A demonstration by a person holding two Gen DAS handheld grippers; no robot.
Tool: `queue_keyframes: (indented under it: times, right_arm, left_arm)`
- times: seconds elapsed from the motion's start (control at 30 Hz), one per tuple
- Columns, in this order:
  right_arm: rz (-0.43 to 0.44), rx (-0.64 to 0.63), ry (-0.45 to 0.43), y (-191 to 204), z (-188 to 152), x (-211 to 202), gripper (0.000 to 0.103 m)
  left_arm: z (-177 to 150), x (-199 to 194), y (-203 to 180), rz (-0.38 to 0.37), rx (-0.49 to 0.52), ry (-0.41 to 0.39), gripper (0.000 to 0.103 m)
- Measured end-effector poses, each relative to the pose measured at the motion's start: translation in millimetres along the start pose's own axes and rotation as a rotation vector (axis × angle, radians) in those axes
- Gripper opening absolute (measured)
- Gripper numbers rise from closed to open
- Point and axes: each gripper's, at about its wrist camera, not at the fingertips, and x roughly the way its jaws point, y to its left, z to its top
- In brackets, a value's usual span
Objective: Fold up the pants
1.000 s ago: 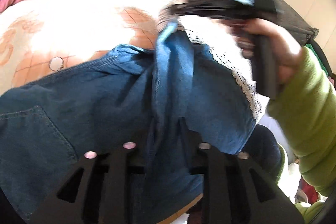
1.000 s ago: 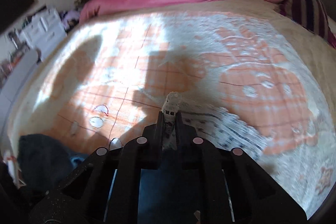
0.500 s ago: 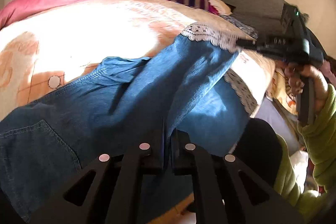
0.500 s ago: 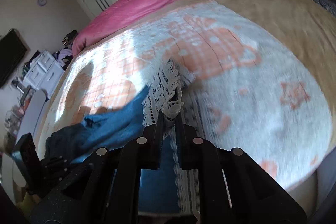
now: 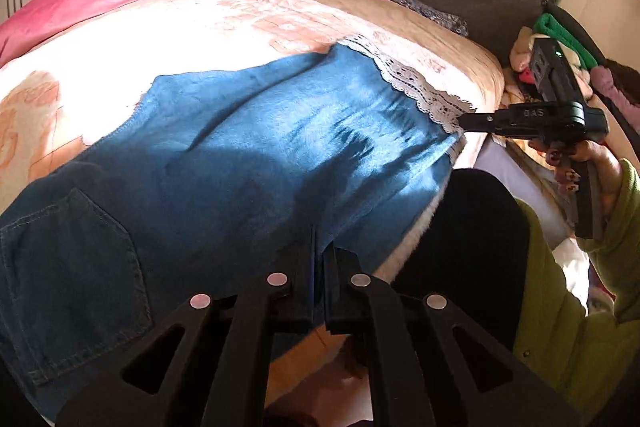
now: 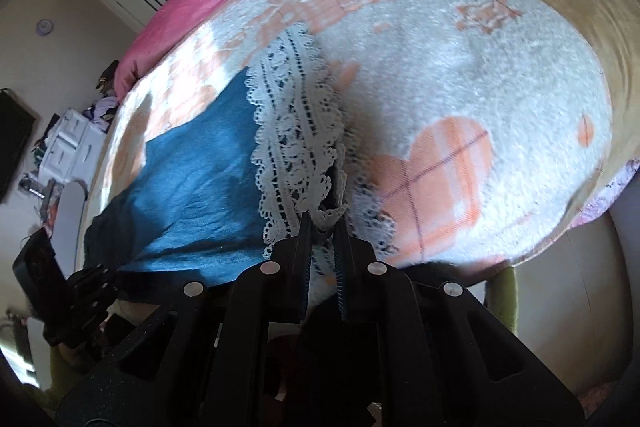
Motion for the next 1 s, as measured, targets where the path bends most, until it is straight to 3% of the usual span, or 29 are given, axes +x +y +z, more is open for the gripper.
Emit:
queue_keyframes:
  times: [0.13, 0.17, 0.2, 0.23, 0.33, 0.37, 0.5, 0.67, 0.77, 1.0]
  right_arm:
    - [-0.048, 0.010, 0.037, -6.4, -5.0, 9.6, 0.009]
    - [-0.063, 0.004, 0.040, -6.7, -5.2, 9.2, 0.015]
    - [-0.107, -0.015, 0.027, -5.3, -6.7, 5.1, 0.033]
    - [-0.152, -0.040, 0.000, -2.3, -7.0, -0.9, 0.040]
    - [-0.252, -0.311, -0.144, 35.3, -15.7, -26.7, 0.042]
    - [-0.246, -0.389, -0.141, 47.6, -18.7, -27.1, 0.046]
    - [-0.155, -0.759, -0.052, 111.7, -48.5, -1.1, 0.047]
    - [-0.182, -1.054, 0.002, 154.4, -75.7, 40.0, 0.047]
    - [-0.198, -1.103, 0.040, 154.3, -77.7, 55.3, 0.000]
    - [-0.099, -1.056, 0.107, 137.4, -81.6, 47.3, 0.001]
  left_arm:
    - [-1.0, 11.2, -6.9, 0.017, 0.028, 0.035, 0.002]
    - [-1.5, 12.8, -7.1, 0.017, 0.026, 0.036, 0.002]
    - [-1.8, 12.9, -6.7, 0.016, 0.022, 0.035, 0.002]
    - [-2.0, 13.1, -6.9, 0.015, 0.022, 0.035, 0.002]
    - [-0.8, 11.5, -5.7, 0.015, 0.020, 0.030, 0.002]
    - [-0.5, 11.3, -5.2, 0.015, 0.019, 0.029, 0.002]
    - [1.2, 11.5, -7.9, 0.021, 0.018, 0.028, 0.002]
    - [0.9, 7.9, -10.1, 0.027, 0.021, 0.028, 0.002]
    - [1.4, 5.9, -10.2, 0.028, 0.022, 0.030, 0.002]
    - [-6.5, 12.5, -11.8, 0.026, 0.041, 0.069, 0.007]
